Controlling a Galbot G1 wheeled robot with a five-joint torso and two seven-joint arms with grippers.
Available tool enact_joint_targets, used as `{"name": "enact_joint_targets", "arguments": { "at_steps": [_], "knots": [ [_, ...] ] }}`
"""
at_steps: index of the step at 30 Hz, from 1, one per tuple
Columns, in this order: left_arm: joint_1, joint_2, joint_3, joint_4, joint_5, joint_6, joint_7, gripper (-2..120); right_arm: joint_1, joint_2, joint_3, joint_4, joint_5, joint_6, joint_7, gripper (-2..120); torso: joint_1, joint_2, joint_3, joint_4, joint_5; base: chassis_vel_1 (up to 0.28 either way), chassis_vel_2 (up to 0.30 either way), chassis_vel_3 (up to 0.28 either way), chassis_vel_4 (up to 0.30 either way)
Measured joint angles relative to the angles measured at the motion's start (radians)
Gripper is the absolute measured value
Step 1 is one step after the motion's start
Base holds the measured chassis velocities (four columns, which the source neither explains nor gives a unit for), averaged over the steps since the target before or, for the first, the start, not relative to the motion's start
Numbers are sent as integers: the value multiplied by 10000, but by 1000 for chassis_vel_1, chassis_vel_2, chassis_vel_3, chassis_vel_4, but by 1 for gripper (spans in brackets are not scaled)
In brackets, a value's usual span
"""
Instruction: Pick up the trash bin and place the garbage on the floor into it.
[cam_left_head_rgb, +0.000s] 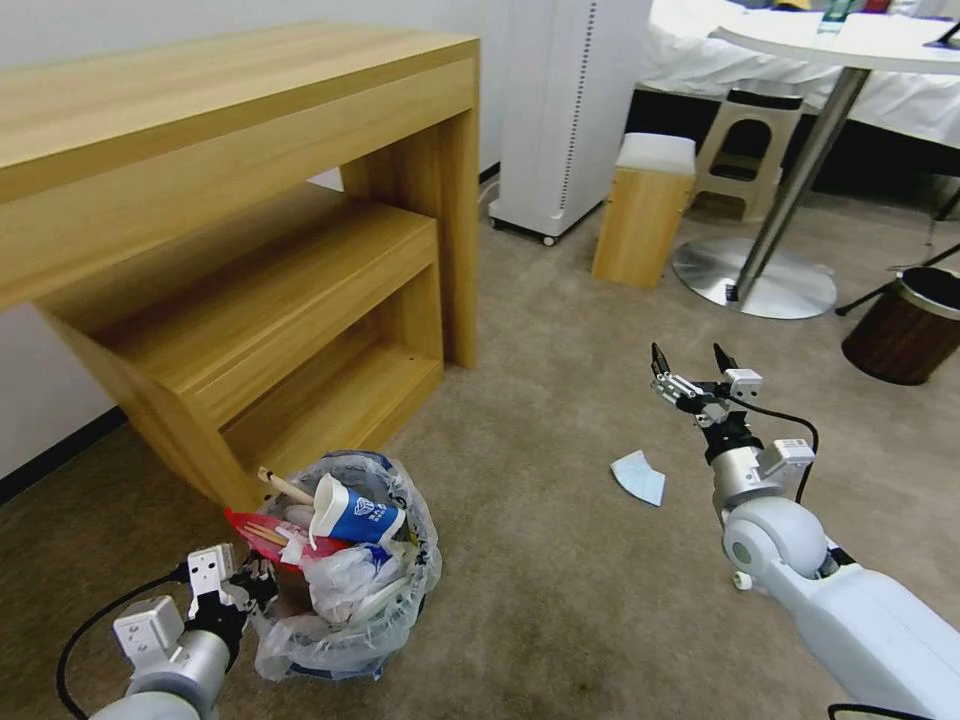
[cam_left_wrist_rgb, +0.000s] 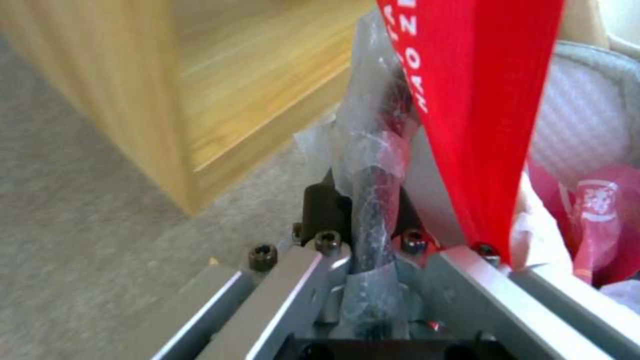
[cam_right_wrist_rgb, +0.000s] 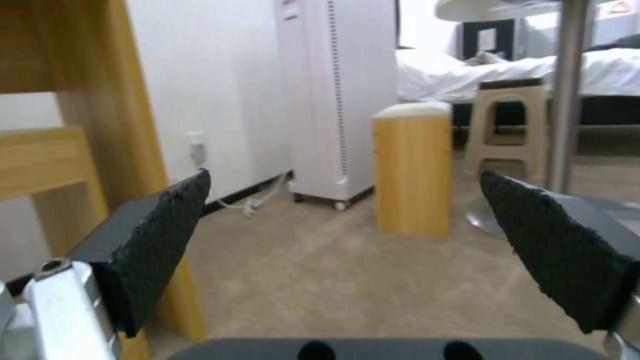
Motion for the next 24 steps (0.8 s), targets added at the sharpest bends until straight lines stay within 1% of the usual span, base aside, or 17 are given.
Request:
{"name": "enact_joint_targets", "arguments": {
  "at_steps": [8, 24],
  "knots": [
    [1, -9, 28, 2, 8, -6, 0, 0, -31, 137, -38, -30, -184, 39, -4, 100, 0, 0, 0, -1, -1, -93, -108, -100, -105],
    [-6, -98, 53, 49, 46, -25, 6, 0, 9, 288, -304, -151, -403, 65, 65, 100, 0, 0, 0, -1, -1, -122, -125, -116, -113]
  ]
}}
